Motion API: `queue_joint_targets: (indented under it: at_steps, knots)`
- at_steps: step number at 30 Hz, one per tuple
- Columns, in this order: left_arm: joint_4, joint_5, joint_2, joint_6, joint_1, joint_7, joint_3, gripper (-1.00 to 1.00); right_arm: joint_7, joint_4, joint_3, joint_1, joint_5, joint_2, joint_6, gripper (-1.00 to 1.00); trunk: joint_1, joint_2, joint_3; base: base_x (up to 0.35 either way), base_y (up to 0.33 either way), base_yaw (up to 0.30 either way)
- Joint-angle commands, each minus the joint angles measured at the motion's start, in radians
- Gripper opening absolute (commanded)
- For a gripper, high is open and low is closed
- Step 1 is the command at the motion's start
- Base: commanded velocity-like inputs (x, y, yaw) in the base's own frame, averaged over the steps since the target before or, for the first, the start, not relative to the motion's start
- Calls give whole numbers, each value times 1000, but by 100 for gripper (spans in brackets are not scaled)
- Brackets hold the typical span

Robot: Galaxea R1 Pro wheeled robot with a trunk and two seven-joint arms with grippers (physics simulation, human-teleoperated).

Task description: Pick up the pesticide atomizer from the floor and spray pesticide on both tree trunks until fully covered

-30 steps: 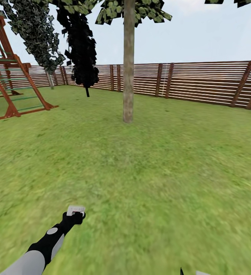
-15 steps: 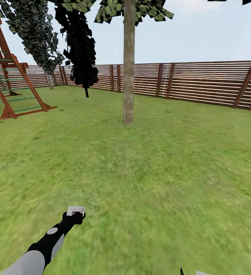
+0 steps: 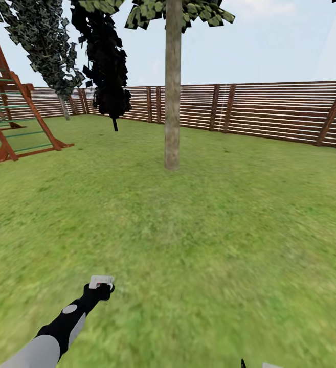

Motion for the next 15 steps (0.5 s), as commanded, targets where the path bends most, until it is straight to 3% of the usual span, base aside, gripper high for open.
queue_joint_targets:
  at_steps: [1,15]
  knots:
    - [0,0,0,0,0,0,0,-100,0,0,0,0,0,0,0,100,0,0,0,339,0,0]
    - [0,0,0,0,0,0,0,-100,0,0,0,0,0,0,0,100,0,0,0,339,0,0]
